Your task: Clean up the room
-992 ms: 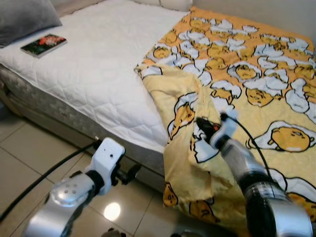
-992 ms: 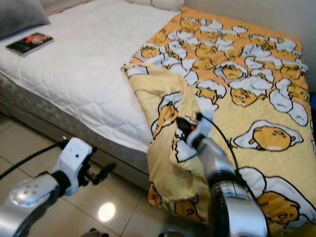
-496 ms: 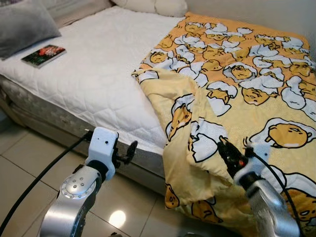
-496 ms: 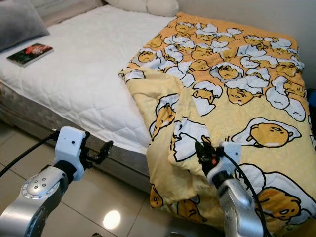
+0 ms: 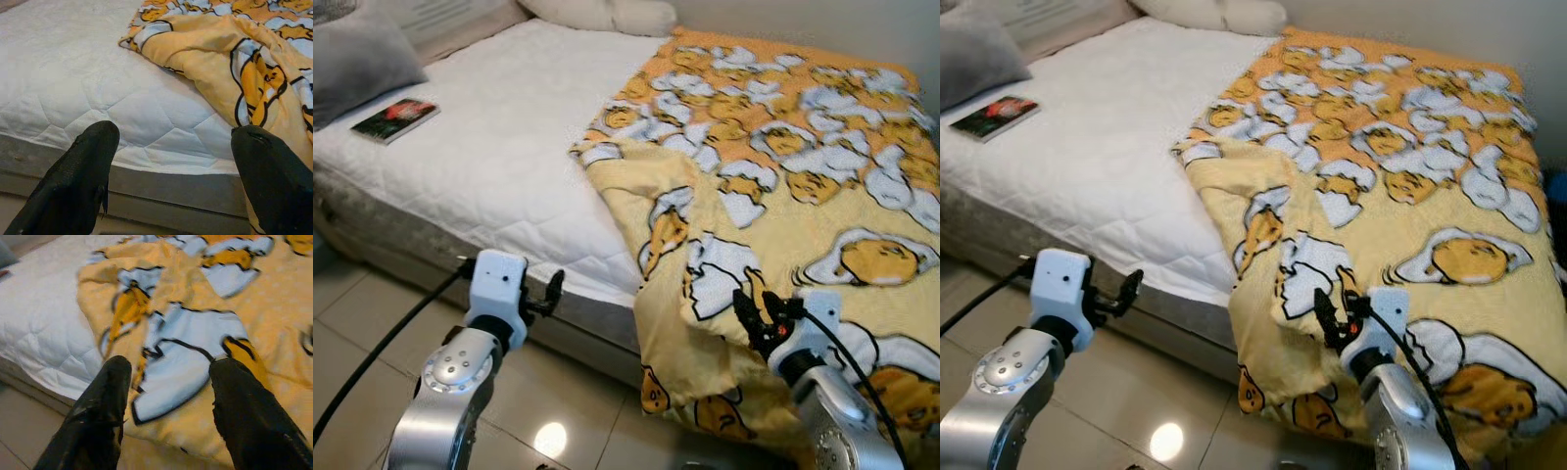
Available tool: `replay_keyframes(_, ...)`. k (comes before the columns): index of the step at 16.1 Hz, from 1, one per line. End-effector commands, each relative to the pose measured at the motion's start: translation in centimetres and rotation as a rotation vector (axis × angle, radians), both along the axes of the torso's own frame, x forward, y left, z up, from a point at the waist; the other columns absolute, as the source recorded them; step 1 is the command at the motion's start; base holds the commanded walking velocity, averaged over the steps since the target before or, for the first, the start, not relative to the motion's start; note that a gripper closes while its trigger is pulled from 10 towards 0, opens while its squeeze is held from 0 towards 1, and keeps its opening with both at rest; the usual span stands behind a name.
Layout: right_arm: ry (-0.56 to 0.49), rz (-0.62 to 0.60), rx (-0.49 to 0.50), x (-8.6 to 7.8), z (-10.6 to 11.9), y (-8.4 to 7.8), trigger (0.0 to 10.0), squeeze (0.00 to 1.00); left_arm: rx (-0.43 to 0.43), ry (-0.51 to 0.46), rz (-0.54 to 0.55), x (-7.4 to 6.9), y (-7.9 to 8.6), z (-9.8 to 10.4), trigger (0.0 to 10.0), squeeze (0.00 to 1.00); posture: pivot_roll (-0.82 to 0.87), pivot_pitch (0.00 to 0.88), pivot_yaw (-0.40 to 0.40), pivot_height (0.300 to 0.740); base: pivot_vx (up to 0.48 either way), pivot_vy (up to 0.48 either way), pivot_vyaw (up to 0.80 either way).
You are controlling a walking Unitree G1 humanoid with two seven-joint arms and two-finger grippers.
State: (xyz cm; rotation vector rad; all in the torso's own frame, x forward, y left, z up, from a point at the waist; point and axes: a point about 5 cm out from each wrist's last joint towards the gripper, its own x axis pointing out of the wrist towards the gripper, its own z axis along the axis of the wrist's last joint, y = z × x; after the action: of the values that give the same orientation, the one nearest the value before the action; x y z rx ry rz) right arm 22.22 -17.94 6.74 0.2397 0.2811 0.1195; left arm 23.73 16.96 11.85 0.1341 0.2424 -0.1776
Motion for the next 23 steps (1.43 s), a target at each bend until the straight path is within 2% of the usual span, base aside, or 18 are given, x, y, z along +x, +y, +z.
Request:
replay_keyframes(1, 0.004, -0.014, -0.011, -0.1, 0.3, 0.0, 10.0, 1.00, 0.007, -0.002, 0.002, 0.2, 0.0, 0.0, 10.0, 0.00, -0.12, 0.000, 0.005, 0.740, 0.000, 0.349, -0.65)
replay_keyframes(5, 0.032, -0.029, -0.029, -0.3, -0.1, 0.2, 10.0, 1.00, 0.012, 0.002, 0.009, 0.1, 0.3, -0.3, 10.0, 0.00, -0.13, 0.000, 0.000, 0.740, 0.000, 0.349, -0.55)
replay_keyframes(10, 0.027, -0.072, -0.046, 0.3, 0.2, -0.5, 10.0, 1.00, 0.025, 0.003, 0.000, 0.3, 0.3, -0.2, 10.0, 0.00, -0.11, 0.000, 0.009, 0.740, 0.000, 0.349, 0.00)
replay_keyframes(17, 0.019, -0.087, -0.055, 0.6, 0.5, 0.2, 10.0, 1.00, 0.038, 0.007, -0.006, 0.4, 0.9, -0.2, 10.0, 0.00, -0.12, 0.000, 0.023, 0.740, 0.000, 0.347, 0.00)
replay_keyframes(19, 0.026, -0.087, -0.085, 1.0, 0.6, 0.6, 10.0, 1.00, 0.023, 0.012, 0.013, 0.6, 1.0, -0.2, 10.0, 0.00, -0.11, 0.000, 0.012, 0.740, 0.000, 0.000, 0.00)
replay_keyframes(20, 0.029, -0.082, -0.092, 1.1, 0.6, 0.7, 10.0, 0.22, 0.018, 0.004, 0.021, 0.6, 1.1, -0.1, 10.0, 0.00, -0.11, 0.000, 0.010, 0.740, 0.000, 0.000, 0.00)
replay_keyframes(21, 0.035, -0.071, -0.115, 1.2, 0.6, 0.9, 10.0, 0.00, 0.006, -0.007, 0.045, 0.6, 1.2, 0.0, 10.0, 0.00, -0.11, 0.000, 0.004, 0.740, 0.000, 0.000, 0.00)
replay_keyframes(23, 0.047, -0.051, -0.169, 1.3, 0.4, 1.0, 10.0, 0.00, -0.026, -0.031, 0.099, 0.6, 1.5, 0.1, 10.0, 0.00, -0.11, 0.000, 0.002, 0.740, 0.000, 0.000, 0.00)
